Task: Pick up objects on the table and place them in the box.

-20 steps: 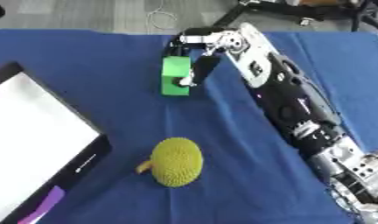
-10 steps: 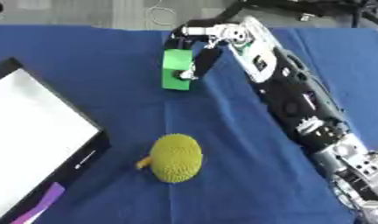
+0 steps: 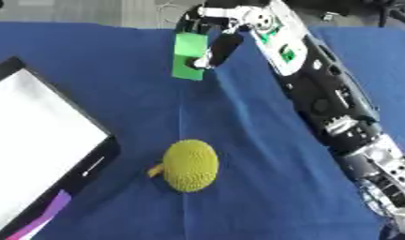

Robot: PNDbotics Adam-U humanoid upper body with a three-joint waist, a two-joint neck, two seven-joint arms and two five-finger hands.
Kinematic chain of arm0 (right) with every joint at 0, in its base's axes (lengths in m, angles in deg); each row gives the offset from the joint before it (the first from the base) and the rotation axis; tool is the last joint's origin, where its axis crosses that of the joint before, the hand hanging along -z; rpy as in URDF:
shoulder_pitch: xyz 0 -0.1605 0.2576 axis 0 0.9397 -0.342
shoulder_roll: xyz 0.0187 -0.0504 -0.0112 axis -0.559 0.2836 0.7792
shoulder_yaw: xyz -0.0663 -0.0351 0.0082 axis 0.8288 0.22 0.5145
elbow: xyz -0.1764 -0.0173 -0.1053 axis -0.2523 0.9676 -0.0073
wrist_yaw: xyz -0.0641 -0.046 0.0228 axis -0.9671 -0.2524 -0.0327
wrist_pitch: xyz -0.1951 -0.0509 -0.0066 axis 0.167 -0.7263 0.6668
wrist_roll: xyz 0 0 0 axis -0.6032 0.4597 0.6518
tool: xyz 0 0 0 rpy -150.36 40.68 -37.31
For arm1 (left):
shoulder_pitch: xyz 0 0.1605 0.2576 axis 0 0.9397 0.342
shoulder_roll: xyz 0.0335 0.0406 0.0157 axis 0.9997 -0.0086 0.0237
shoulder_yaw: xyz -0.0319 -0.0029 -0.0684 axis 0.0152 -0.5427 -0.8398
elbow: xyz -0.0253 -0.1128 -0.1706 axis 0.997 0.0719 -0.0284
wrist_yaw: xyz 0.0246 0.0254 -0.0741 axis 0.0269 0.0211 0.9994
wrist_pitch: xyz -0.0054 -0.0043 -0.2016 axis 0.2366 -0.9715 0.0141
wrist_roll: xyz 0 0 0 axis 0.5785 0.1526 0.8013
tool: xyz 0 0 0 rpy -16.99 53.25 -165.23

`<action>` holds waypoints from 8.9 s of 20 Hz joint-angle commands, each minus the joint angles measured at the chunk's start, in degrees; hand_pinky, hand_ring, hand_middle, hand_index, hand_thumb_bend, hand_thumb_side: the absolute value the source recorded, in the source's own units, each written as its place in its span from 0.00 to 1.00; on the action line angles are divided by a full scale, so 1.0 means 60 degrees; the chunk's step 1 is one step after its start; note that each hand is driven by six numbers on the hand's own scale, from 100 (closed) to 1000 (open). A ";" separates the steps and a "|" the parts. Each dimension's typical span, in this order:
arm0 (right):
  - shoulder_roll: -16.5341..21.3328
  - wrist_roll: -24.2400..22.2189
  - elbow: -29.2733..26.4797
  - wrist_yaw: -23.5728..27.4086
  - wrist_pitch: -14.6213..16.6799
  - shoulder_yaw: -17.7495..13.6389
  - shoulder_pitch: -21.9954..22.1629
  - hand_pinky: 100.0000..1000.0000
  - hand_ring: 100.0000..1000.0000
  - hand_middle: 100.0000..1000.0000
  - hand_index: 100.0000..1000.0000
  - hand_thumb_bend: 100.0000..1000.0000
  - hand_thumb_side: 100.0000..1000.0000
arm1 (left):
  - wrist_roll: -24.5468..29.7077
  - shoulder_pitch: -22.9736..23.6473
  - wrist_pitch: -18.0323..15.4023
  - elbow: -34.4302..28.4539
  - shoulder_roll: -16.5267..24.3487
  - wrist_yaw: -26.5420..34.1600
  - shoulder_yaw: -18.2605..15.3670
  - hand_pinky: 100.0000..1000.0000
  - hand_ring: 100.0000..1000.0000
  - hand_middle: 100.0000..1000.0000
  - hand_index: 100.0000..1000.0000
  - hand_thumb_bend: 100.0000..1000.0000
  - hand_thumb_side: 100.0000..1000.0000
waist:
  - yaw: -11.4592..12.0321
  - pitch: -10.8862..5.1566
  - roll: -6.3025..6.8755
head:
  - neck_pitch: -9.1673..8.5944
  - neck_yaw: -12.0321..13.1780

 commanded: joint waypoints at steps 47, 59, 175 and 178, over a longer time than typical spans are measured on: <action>-0.1998 -0.0377 -0.3894 0.0887 -0.1868 0.2195 -0.0107 0.79 0.42 0.47 0.66 0.08 0.00 | 0.0774 -0.0345 0.0198 0.0016 -0.0974 -0.0408 0.0694 0.74 0.77 0.55 0.77 0.59 0.52 | 0.0771 -0.1729 -0.0097 | 0.1042 -0.0966; -0.2354 -0.0080 -0.3248 0.0262 -0.1651 0.2554 0.0331 0.79 0.43 0.48 0.67 0.07 0.00 | 0.0885 -0.0447 0.0245 0.0071 -0.1315 -0.0397 0.0768 0.73 0.76 0.55 0.77 0.60 0.52 | 0.1364 -0.1526 -0.0158 | 0.0884 -0.1551; 0.2863 0.1505 -0.8366 0.1960 -0.2054 0.1620 0.7176 0.94 0.89 0.88 0.97 0.00 0.45 | -0.0508 0.2277 -0.0725 0.1214 0.1839 0.0041 -0.0945 0.73 0.75 0.54 0.78 0.58 0.53 | -0.0128 -0.1745 -0.0026 | 0.1288 -0.0187; 0.2559 0.1329 -0.8366 0.2106 -0.2294 0.1714 0.7246 0.95 0.89 0.88 0.98 0.00 0.31 | -0.0495 0.2308 -0.0722 0.1252 0.1814 0.0065 -0.0944 0.73 0.75 0.54 0.78 0.58 0.53 | -0.0140 -0.1723 -0.0027 | 0.1294 -0.0129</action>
